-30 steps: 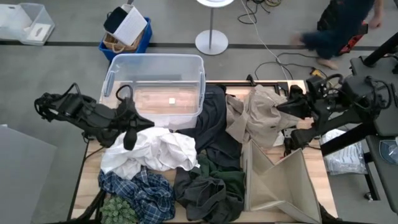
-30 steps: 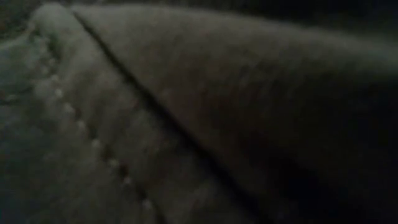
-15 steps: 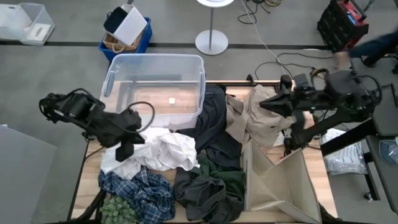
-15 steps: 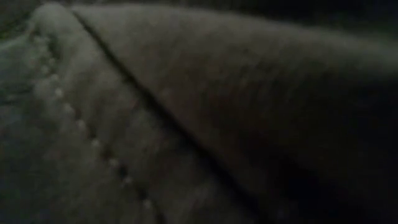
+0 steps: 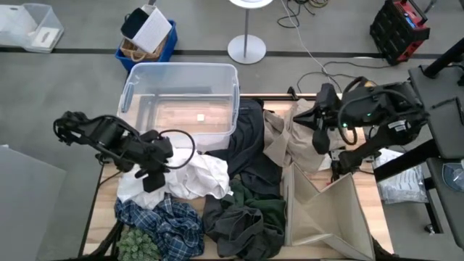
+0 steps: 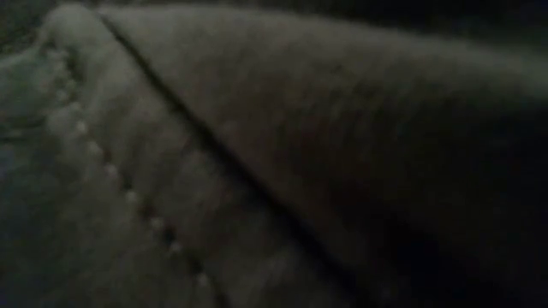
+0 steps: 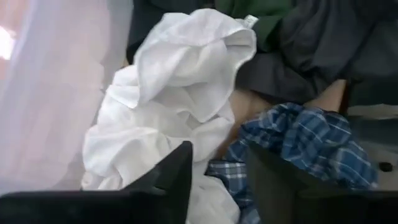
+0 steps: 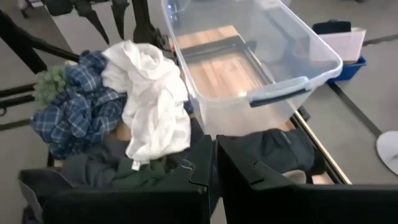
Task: Sort clothes
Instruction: Put the white shirt into the transparent bin
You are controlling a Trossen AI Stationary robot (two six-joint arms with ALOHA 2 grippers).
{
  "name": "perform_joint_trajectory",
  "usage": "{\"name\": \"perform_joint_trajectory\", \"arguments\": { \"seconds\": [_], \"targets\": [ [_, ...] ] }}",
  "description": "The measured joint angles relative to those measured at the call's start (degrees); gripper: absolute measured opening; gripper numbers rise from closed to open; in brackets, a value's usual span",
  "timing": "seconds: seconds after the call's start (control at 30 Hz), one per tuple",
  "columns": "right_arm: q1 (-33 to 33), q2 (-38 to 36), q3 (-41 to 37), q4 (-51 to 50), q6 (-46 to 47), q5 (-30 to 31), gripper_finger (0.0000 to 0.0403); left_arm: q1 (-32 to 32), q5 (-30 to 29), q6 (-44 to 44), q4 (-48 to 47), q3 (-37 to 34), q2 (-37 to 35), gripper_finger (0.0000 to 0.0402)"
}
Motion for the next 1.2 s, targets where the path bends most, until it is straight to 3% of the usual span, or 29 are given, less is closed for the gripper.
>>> {"name": "perform_joint_trajectory", "arguments": {
  "seconds": [0.13,0.23,0.5,0.67,1.2],
  "targets": [
    [-0.1,-0.84,0.03,-0.17,0.01,0.04,0.0013,-0.21,-0.84,2.01,0.14,-2.34,0.54,0.0183],
    [-0.1,-1.42,0.03,-0.22,0.48,0.03,0.0013,-1.13,-0.73,0.71,0.04,-8.01,-0.46,0.0202],
    [-0.1,-2.62,0.03,-0.32,0.81,0.07,0.0013,-7.07,-4.64,-9.79,9.52,-26.36,-6.76,0.021],
    [-0.11,-2.49,0.03,-0.34,0.41,0.18,0.0013,-8.79,-5.83,-13.05,12.7,-33.9,-8.36,0.021],
    [-0.1,-1.83,0.01,-0.37,0.23,1.57,0.0013,-9.38,-10.8,-15.06,15.41,-40.87,-8.65,0.021]
  ]
}}
